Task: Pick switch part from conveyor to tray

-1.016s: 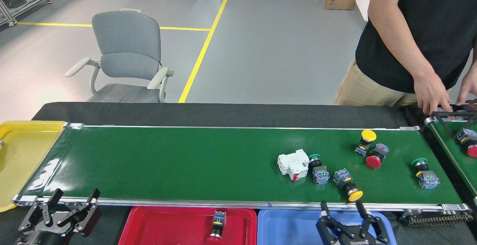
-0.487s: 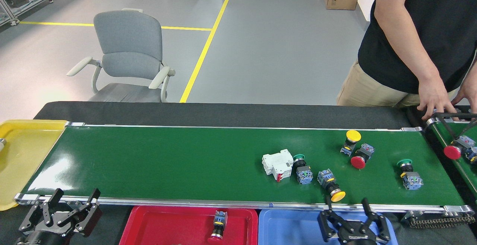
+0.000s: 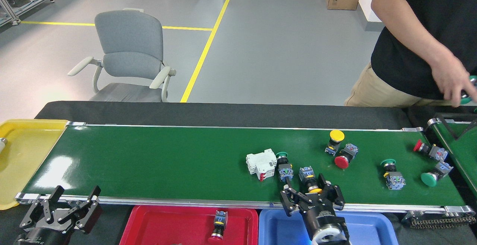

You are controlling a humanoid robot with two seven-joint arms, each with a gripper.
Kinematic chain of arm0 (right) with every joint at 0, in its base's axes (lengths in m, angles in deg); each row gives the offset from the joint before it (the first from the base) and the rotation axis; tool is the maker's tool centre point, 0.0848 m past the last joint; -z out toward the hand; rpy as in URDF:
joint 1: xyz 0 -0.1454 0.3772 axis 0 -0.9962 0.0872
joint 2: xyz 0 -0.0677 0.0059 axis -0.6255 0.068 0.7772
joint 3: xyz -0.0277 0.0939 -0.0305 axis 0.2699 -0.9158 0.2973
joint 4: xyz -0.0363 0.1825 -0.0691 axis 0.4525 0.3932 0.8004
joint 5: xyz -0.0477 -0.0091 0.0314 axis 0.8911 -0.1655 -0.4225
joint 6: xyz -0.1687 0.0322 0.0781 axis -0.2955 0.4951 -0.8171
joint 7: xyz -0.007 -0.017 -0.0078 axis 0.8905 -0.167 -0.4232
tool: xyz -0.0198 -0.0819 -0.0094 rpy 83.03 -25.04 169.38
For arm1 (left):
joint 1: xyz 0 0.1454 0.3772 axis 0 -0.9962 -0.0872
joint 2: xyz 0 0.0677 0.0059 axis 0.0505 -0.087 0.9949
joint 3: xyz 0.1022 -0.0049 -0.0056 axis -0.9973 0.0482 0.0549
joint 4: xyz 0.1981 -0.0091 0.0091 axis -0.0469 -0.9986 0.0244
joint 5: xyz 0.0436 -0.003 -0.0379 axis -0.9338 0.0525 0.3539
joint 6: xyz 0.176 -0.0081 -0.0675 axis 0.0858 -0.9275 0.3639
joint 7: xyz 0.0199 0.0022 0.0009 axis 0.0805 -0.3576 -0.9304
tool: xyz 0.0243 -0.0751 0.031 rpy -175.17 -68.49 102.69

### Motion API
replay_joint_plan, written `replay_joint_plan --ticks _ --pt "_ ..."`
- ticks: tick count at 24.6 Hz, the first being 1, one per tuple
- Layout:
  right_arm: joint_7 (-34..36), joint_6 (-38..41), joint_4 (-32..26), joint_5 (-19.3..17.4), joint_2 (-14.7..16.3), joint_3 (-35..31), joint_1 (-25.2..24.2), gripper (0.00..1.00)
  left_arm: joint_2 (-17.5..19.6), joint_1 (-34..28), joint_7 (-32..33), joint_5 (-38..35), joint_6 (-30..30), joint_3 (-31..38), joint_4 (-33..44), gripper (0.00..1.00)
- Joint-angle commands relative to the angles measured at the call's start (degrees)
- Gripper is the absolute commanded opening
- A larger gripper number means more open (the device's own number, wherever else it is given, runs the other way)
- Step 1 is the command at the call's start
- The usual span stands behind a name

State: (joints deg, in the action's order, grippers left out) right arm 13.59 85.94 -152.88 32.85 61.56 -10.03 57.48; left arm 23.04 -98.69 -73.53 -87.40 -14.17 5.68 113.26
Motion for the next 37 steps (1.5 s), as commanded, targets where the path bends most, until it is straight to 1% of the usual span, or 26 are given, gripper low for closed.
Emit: replay_joint_plan --ticks 1,2,3,4,5,6,7,8,9,11,13,15,18,20,21,22,23,25,27,29,31,33,35,37 --pt "0.0 -3.5 2.4 -0.4 -0.6 2.5 2.7 0.99 0.8 0.7 0.7 -0.2 0.2 -0.2 0.5 1.00" --pt "0.0 -4.3 3.5 -0.4 -0.6 3.3 3.6 0.95 0.8 0.9 1.0 -0.2 0.2 -0.4 0.5 1.00" --pt "0.0 -4.5 4.2 -0.4 -0.6 3.9 3.9 0.88 0.8 1.2 1.1 -0.2 0.2 -0.4 0.5 1.00" --pt "0.1 -4.3 4.3 -0.4 -0.6 4.2 4.0 0.79 0.8 1.3 1.1 -0.2 0.2 -0.5 0.5 1.00" --pt "0.1 -4.0 4.4 -0.4 -0.6 4.6 4.0 0.57 0.8 1.5 1.1 -0.2 0.2 -0.7 0.4 1.00" --pt "0.0 -3.7 4.4 -0.6 -0.6 4.7 4.0 0.37 0.8 1.5 1.1 -0.2 0.2 -0.8 0.5 1.00" --pt "0.1 -3.2 4.4 -0.7 -0.6 4.6 4.0 0.27 0.8 1.6 1.1 -0.2 0.2 -0.8 0.5 1.00" --pt "0.1 -2.3 4.3 -0.8 -0.6 4.6 4.0 0.14 0.9 1.5 1.1 -0.2 0.2 -0.8 0.5 1.00" --pt "0.2 -1.7 4.2 -0.8 -0.6 4.6 4.0 0.08 0.9 1.5 1.1 -0.2 0.2 -0.8 0.5 1.00" --pt "0.4 -1.4 3.5 -0.9 -0.6 4.7 4.0 0.03 0.9 1.5 1.1 -0.2 0.2 -0.8 0.5 1.00" --pt "0.6 -0.8 2.2 -1.2 -0.5 4.7 3.7 0.02 1.0 1.5 1.1 -0.2 0.2 -0.7 0.5 1.00" --pt "0.6 2.6 -2.5 -1.5 -0.3 6.4 1.7 0.02 1.0 1.5 1.1 -0.1 0.2 -0.7 0.5 1.00" --pt "0.5 10.2 -11.1 -1.4 -0.2 11.9 -3.9 0.02 1.0 1.5 1.1 -0.1 0.2 -0.7 0.6 1.00" --pt "0.6 13.7 -14.1 -1.2 0.0 16.1 -6.1 0.02 1.0 1.4 1.1 0.0 0.2 -0.7 0.7 1.00" --pt "0.6 14.8 -14.7 -1.1 0.1 18.8 -6.6 0.13 0.9 1.4 1.1 0.0 0.2 -0.7 0.7 1.00" --pt "0.6 14.9 -14.7 -0.9 0.0 21.4 -6.7 0.50 0.9 1.3 1.1 0.0 0.2 -0.7 0.7 1.00" --pt "0.7 14.9 -14.6 -0.8 -0.1 23.5 -6.7 1.00 0.9 1.3 1.1 0.0 0.2 -0.8 0.7 1.00" --pt "1.4 15.5 -14.6 -0.7 -0.1 24.9 -6.7 1.00 1.0 1.3 1.1 0.1 0.5 -0.8 0.7 1.00" --pt "1.8 15.7 -14.6 -0.8 0.0 24.8 -6.6 1.00 1.0 1.4 1.1 -0.1 0.5 -1.6 1.2 1.00" --pt "1.8 15.7 -14.7 -0.9 0.1 24.4 -6.8 1.00 1.0 1.4 1.1 -0.1 0.3 -3.7 1.8 1.00" --pt "1.7 15.0 -15.9 -1.1 0.6 22.4 -7.0 1.00 0.9 1.2 1.1 -0.3 0.0 -5.9 2.8 1.00" --pt "2.0 14.5 -18.9 -1.2 1.7 13.3 -8.4 1.00 0.9 1.0 1.1 -0.4 -0.1 -8.1 3.9 1.00" --pt "2.8 13.5 -21.1 -1.2 1.3 2.7 -13.8 1.00 0.9 1.3 1.1 -0.4 0.5 -9.5 5.1 1.00" --pt "5.9 10.2 -22.5 -1.3 1.1 -5.7 -18.0 1.00 1.0 2.0 1.1 -1.3 0.5 -11.8 5.6 1.00"
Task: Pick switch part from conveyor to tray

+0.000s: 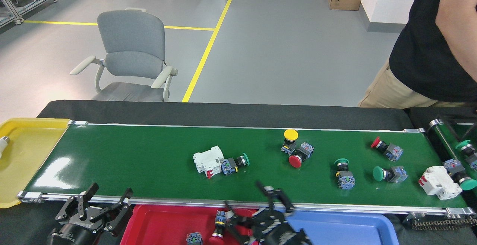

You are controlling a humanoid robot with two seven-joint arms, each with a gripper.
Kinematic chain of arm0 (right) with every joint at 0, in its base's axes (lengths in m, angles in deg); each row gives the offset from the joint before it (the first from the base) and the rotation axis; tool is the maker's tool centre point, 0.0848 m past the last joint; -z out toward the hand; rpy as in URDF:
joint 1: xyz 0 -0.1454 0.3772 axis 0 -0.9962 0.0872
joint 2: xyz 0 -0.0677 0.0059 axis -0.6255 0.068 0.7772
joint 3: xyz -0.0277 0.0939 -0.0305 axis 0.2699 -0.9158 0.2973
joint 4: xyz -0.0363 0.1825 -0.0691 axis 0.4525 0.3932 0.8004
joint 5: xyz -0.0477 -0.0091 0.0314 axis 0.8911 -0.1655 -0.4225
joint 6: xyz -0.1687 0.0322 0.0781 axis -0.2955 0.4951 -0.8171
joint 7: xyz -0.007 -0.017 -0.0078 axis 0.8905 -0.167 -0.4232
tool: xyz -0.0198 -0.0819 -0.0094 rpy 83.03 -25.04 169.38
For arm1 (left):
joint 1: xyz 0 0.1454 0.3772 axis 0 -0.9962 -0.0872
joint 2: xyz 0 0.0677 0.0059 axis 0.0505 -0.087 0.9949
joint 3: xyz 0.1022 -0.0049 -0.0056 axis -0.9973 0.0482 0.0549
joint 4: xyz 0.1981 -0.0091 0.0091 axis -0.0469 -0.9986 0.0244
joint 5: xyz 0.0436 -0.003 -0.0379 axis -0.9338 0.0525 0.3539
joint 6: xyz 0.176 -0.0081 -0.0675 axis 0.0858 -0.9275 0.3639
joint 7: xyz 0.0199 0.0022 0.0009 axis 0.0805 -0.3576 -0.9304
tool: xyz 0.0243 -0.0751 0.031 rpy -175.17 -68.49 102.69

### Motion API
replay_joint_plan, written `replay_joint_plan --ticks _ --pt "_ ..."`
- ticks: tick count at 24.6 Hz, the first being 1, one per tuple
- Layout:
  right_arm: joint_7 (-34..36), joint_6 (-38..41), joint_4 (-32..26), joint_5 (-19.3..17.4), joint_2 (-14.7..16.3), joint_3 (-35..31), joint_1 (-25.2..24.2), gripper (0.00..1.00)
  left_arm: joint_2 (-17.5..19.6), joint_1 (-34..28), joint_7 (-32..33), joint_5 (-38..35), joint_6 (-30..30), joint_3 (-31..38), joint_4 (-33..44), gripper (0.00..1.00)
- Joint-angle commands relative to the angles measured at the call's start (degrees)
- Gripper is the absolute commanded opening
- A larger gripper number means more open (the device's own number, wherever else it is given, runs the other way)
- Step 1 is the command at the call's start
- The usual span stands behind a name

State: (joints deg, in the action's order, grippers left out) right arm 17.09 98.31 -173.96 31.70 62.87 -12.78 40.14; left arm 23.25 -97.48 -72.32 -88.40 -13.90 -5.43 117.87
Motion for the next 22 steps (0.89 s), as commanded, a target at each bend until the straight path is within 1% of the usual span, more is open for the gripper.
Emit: replay_joint_plan --ticks 1,3,5,6,9,11,13,14,17,18,20,21,22 --pt "4.1 -4.1 -1.4 -0.2 -0.2 -5.9 -2.0 1.00 0.7 1.8 -0.2 -1.5 0.2 -2.2 0.9 1.00" --pt "5.4 -8.0 -1.0 -1.2 0.2 -10.3 -3.3 1.00 0.6 4.4 -0.1 -3.5 -0.5 -6.7 0.7 1.00" --pt "5.1 -9.5 0.1 -3.2 0.3 -11.2 -3.0 1.00 0.3 6.3 0.2 -4.2 -1.2 -9.9 0.4 1.00" --pt "5.0 -9.9 0.9 -3.6 0.3 -11.1 -2.3 1.00 -0.2 8.0 1.0 -4.5 -2.4 -11.6 0.0 1.00" --pt "3.0 -10.1 1.9 -2.9 0.4 -10.6 1.3 1.00 -0.5 12.2 2.2 -4.6 -6.6 -17.2 -3.0 1.00" --pt "0.4 -10.6 3.4 -1.5 -0.2 -7.5 3.1 1.00 -0.6 15.5 2.2 -4.6 -8.5 -19.7 -5.9 1.00" --pt "-1.4 -13.9 6.1 -0.1 -0.3 -4.5 6.1 1.00 -1.1 17.0 2.2 -4.6 -8.9 -20.2 -9.0 1.00" --pt "-2.1 -15.7 7.8 0.1 -0.4 -3.1 7.4 1.00 -1.5 17.3 2.2 -4.6 -8.9 -20.2 -10.3 1.00" --pt "-4.6 -20.5 14.2 0.3 -0.8 0.5 13.3 1.00 -1.9 18.5 2.2 -4.5 -8.9 -20.1 -13.7 1.00" --pt "-5.0 -21.1 16.0 0.2 -1.0 0.9 14.6 0.98 -2.0 19.0 2.1 -4.5 -8.9 -20.0 -14.4 1.00" --pt "-5.3 -21.3 17.3 0.2 -1.8 1.3 15.4 0.80 -2.0 19.8 2.1 -4.5 -8.9 -19.9 -15.6 1.00" --pt "-5.3 -21.1 17.3 0.3 -1.8 1.5 15.5 0.62 -2.0 20.2 2.1 -4.5 -8.9 -19.9 -16.1 1.00" --pt "-5.2 -20.8 17.3 0.3 -1.6 1.7 15.5 0.40 -2.0 20.7 2.1 -4.5 -8.9 -19.9 -16.6 1.00"
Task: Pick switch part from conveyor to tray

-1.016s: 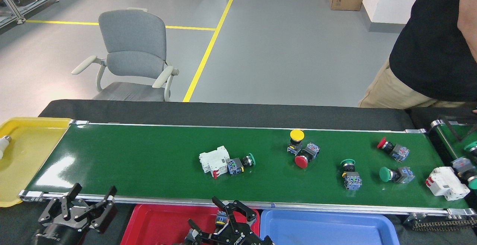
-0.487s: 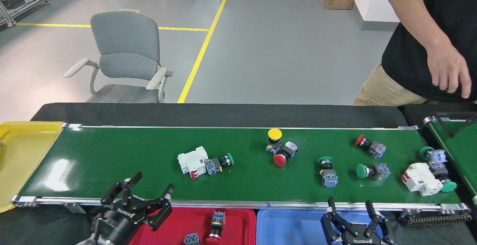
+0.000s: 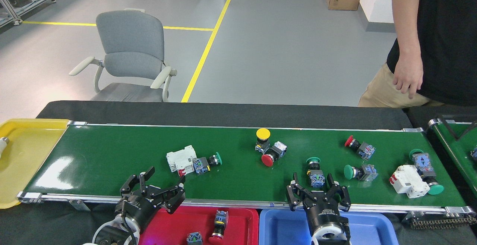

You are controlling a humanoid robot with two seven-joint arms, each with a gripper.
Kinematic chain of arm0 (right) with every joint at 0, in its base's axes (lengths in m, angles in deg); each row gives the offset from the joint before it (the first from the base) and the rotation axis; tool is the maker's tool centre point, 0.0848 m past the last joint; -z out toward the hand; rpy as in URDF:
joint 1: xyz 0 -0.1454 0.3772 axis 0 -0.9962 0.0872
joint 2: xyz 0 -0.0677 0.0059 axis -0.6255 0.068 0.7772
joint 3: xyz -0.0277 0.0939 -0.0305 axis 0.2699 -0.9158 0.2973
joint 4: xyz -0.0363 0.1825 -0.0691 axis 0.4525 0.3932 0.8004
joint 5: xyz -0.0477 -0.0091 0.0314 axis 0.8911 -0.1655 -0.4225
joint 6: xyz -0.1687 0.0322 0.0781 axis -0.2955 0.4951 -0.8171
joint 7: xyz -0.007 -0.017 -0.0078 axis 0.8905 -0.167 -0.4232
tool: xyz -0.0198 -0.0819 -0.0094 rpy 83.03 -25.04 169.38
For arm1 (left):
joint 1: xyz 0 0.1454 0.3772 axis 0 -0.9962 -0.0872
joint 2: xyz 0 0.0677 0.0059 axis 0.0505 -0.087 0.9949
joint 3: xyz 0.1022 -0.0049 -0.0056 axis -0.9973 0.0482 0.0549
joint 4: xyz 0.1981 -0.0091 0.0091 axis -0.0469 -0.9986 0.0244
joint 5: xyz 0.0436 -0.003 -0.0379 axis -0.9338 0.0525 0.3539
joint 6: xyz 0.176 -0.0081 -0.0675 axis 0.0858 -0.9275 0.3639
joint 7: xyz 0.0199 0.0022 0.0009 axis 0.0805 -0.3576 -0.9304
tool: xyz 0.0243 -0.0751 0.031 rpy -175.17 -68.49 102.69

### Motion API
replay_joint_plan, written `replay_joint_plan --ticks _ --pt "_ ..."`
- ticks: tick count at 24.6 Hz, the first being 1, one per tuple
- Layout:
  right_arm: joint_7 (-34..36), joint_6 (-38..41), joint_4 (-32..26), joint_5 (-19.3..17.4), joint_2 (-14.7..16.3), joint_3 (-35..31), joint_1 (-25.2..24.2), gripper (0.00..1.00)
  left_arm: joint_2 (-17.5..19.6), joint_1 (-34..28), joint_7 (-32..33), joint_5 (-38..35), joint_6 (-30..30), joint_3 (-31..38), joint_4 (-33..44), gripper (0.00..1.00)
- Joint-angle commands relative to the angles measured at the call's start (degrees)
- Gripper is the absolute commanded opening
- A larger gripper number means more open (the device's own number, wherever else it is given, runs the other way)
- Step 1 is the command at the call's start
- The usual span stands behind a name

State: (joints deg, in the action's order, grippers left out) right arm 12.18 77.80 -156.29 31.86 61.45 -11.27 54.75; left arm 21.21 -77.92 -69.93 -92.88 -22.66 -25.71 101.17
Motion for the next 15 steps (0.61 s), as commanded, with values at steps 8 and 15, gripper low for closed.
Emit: replay_joint_plan --ticks 8,15 --pt "0.1 1.1 -2.5 0.0 1.0 6.0 0.3 0.08 -1.6 5.7 -0.6 -0.1 -1.2 0.4 -7.9 1.00" --pt "2.5 10.0 -12.3 0.1 5.5 20.1 -4.1 0.11 -2.3 7.3 -0.7 -0.1 -4.8 0.5 -12.0 1.00"
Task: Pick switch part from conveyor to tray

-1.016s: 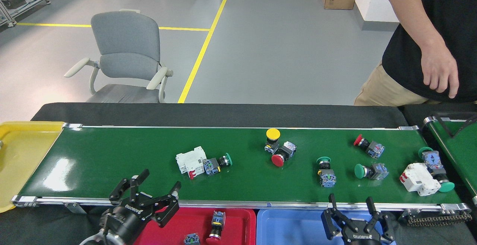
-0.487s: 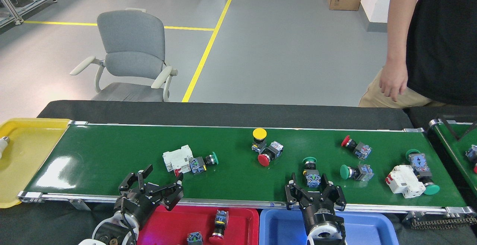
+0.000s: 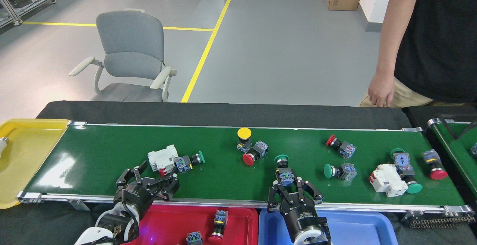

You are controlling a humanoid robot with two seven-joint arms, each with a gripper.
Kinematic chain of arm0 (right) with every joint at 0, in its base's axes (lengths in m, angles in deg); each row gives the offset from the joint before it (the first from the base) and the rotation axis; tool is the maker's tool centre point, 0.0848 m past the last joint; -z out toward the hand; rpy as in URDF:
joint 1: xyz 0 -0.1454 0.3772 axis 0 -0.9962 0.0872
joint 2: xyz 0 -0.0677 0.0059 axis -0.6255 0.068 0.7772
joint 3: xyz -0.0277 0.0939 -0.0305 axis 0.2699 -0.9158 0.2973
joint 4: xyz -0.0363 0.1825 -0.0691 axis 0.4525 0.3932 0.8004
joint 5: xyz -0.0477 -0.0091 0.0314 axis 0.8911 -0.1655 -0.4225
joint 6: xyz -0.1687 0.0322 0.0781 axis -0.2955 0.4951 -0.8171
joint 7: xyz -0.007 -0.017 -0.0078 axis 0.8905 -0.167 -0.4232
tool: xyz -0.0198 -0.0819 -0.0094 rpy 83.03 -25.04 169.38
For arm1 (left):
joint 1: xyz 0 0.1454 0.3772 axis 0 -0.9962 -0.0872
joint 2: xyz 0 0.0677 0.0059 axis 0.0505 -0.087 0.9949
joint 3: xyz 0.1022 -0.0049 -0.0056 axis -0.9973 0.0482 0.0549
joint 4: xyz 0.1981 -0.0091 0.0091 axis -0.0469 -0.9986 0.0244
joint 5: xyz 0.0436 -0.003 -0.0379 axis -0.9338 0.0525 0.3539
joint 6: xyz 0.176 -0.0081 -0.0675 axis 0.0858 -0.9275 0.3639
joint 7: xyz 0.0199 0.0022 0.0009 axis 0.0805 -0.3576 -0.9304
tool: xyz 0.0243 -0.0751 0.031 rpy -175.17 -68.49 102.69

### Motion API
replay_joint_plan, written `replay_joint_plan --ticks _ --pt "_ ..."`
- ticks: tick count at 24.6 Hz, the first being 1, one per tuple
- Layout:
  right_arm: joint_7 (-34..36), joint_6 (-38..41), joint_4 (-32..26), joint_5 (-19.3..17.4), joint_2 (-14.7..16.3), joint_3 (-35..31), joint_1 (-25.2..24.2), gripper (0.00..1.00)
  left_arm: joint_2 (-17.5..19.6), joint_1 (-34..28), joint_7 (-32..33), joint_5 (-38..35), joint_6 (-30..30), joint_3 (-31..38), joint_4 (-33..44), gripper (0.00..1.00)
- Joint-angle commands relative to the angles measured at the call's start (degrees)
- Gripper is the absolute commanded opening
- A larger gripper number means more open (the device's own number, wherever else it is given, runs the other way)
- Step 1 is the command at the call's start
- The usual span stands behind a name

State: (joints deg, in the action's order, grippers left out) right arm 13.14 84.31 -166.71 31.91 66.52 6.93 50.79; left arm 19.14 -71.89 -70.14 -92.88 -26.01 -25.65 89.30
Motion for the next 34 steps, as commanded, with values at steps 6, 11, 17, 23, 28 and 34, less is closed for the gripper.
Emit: replay_joint_plan --ticks 6,11,17,23,28,34 --pt "3.5 8.2 -2.5 0.1 1.0 10.5 -1.7 1.00 -0.7 3.7 -0.5 -0.1 -3.9 0.8 -2.8 1.00" --pt "3.9 7.7 -5.0 -0.4 0.9 1.6 -2.5 1.00 -0.8 4.0 -4.1 -0.1 -6.9 0.9 -5.4 0.66" --pt "14.5 7.6 -8.3 -0.9 0.3 -23.0 -15.9 1.00 -0.9 2.7 -9.9 1.0 -6.2 0.9 -5.2 0.12" --pt "10.3 1.6 -7.9 -3.4 -1.1 -30.2 -14.9 1.00 -0.8 2.3 -10.9 0.7 -3.2 0.8 -1.8 0.10" --pt "4.7 0.0 -6.2 -1.8 0.3 -29.9 -12.1 1.00 -0.6 0.8 -10.9 0.5 -0.9 0.2 5.5 0.09" --pt "2.3 -0.1 -3.5 -1.6 0.1 -27.4 -9.3 1.00 -0.1 -8.7 -10.9 -3.3 16.7 0.2 18.0 0.10"
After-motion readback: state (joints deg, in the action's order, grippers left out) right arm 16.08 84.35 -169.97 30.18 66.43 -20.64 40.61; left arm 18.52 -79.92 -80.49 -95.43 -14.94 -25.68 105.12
